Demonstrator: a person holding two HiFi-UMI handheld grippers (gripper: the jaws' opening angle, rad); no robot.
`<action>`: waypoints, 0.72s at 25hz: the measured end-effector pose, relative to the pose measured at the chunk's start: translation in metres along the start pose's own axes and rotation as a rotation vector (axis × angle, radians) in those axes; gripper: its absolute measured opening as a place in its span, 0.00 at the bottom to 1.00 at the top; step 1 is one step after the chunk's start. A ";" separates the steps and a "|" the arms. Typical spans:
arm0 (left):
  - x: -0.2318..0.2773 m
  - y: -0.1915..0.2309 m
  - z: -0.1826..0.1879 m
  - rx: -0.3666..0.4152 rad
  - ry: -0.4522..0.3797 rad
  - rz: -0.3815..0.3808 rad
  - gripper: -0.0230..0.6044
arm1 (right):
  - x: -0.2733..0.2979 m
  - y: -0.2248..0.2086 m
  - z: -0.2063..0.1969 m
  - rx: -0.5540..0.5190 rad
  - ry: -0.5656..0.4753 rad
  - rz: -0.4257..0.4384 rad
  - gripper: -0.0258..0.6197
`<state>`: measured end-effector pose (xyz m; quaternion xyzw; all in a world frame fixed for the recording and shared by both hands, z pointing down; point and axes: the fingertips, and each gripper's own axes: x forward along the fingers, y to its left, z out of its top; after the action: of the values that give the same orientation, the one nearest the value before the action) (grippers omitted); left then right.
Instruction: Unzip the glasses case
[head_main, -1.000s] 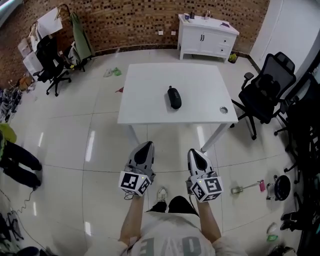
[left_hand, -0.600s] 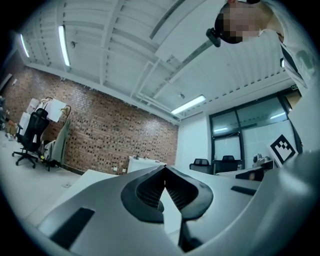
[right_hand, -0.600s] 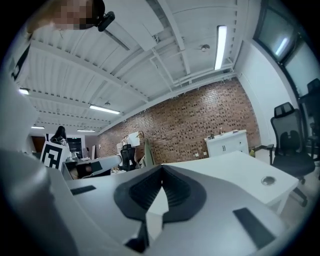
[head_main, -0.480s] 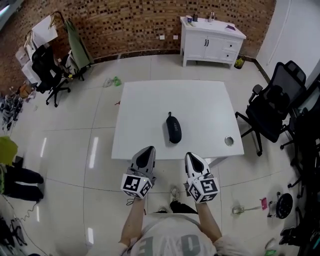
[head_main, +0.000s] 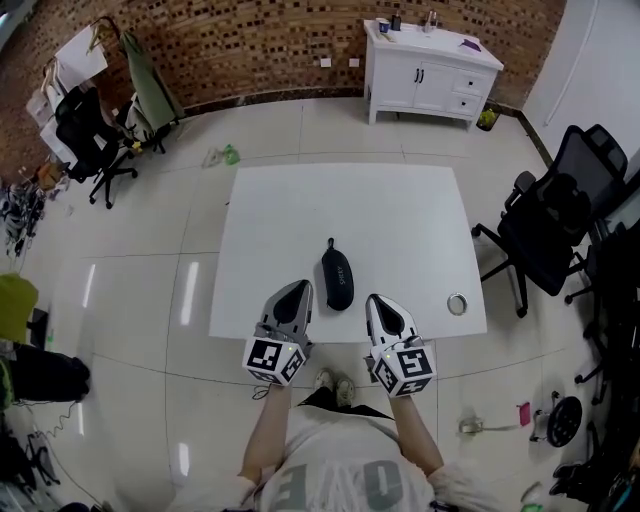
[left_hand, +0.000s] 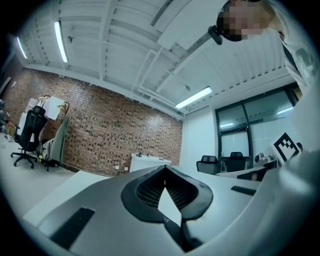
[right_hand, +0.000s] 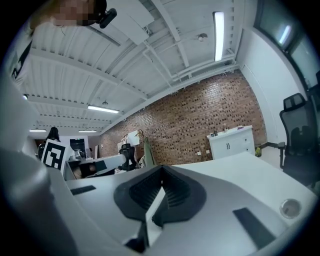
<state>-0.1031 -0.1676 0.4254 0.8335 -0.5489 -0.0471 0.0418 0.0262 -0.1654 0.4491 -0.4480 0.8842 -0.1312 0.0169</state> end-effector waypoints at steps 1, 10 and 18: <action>0.005 0.001 -0.001 0.000 0.004 -0.005 0.04 | 0.004 -0.004 0.001 0.000 0.001 -0.002 0.04; 0.049 0.023 -0.029 0.052 0.098 -0.064 0.04 | 0.037 -0.007 -0.043 -0.010 0.152 0.008 0.04; 0.122 0.018 -0.082 0.133 0.273 -0.327 0.04 | 0.036 0.016 -0.148 0.058 0.483 0.078 0.04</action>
<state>-0.0614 -0.2856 0.5050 0.9110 -0.3976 0.0964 0.0523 -0.0294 -0.1528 0.5911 -0.3683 0.8751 -0.2593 -0.1771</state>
